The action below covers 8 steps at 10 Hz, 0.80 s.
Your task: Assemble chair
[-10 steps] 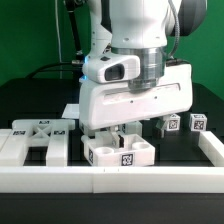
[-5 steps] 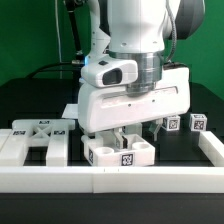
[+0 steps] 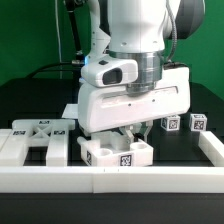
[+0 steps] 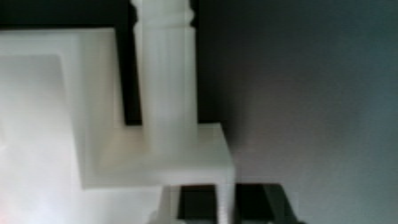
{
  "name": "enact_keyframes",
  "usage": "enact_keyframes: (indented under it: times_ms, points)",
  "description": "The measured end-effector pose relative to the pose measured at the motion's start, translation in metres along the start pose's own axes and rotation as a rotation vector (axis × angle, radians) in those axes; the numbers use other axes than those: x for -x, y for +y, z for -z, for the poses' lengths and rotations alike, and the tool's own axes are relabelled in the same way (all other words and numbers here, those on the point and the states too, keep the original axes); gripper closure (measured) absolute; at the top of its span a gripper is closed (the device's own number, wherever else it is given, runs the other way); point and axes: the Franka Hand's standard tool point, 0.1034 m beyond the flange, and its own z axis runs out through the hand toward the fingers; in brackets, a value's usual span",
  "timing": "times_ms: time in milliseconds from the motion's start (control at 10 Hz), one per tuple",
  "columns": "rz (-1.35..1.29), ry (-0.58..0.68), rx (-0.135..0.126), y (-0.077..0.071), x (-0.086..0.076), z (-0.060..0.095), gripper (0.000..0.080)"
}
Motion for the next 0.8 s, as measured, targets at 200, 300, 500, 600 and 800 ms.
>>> enact_keyframes:
  times_ms: [200, 300, 500, 600, 800]
  points:
    - [0.0, 0.0, 0.0, 0.0, 0.0, 0.0, 0.0765]
    - [0.0, 0.0, 0.0, 0.0, 0.0, 0.0, 0.0765]
    - [-0.032, 0.004, 0.001, -0.003, -0.002, 0.0, 0.0765]
    - [-0.074, 0.012, 0.004, -0.012, -0.007, -0.001, 0.0765]
    - [-0.157, 0.026, 0.001, -0.023, -0.023, -0.002, 0.0765]
